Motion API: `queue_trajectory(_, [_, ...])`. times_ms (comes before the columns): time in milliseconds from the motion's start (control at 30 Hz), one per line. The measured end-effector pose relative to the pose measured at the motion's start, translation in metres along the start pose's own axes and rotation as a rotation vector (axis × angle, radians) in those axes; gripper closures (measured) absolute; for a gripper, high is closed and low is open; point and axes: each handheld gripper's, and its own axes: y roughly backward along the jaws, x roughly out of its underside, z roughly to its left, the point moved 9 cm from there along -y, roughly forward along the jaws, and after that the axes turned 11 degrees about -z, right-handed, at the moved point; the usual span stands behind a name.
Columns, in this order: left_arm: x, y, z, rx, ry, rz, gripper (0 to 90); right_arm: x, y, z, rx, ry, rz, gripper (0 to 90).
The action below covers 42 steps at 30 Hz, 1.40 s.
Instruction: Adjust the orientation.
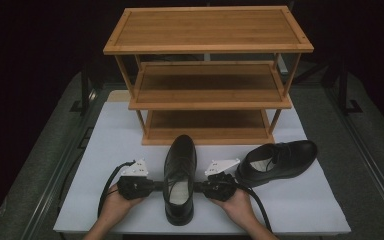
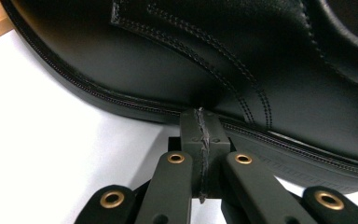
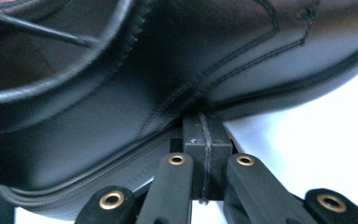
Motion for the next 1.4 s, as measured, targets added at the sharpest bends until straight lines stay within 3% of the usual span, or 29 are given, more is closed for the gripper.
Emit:
queue_trajectory(233, [-0.003, -0.005, -0.006, -0.007, -0.019, 0.013, 90.0, 0.002, 0.006, 0.002, 0.012, 0.006, 0.025, 89.9])
queue_trajectory(567, [-0.009, -0.018, -0.022, 0.031, -0.064, 0.027, 90.0, 0.011, 0.025, 0.000, 0.024, -0.011, 0.031, 89.9])
queue_trajectory(800, [-0.008, -0.018, -0.021, 0.043, -0.048, 0.017, 90.0, 0.014, 0.028, -0.001, 0.007, -0.033, 0.003, 89.6])
queue_trajectory(833, [-0.005, -0.016, -0.020, 0.033, -0.059, 0.034, 89.8, 0.015, 0.029, -0.002, 0.003, -0.040, 0.004, 89.6])
queue_trajectory(933, [-0.002, -0.008, -0.014, 0.012, -0.038, 0.038, 83.0, 0.016, 0.033, -0.003, 0.013, -0.047, -0.001, 88.8])
queue_trajectory(1033, [0.000, 0.002, -0.005, -0.040, -0.030, 0.035, 70.8, 0.015, 0.039, -0.007, 0.030, -0.043, -0.009, 87.6])
queue_trajectory(1233, [0.012, 0.023, 0.015, -0.156, -0.023, 0.080, 34.0, 0.012, 0.053, -0.010, 0.061, -0.040, -0.013, 86.3])
queue_trajectory(1267, [0.012, 0.023, 0.015, -0.156, -0.023, 0.080, 29.1, 0.012, 0.053, -0.010, 0.061, -0.040, -0.013, 86.3])
queue_trajectory(1300, [0.016, 0.029, 0.021, -0.193, -0.019, 0.088, 23.9, 0.011, 0.057, -0.012, 0.074, -0.037, -0.017, 86.3])
queue_trajectory(1400, [0.021, 0.039, 0.029, -0.239, -0.002, 0.100, 12.3, 0.008, 0.061, -0.016, 0.086, -0.036, -0.025, 86.3])
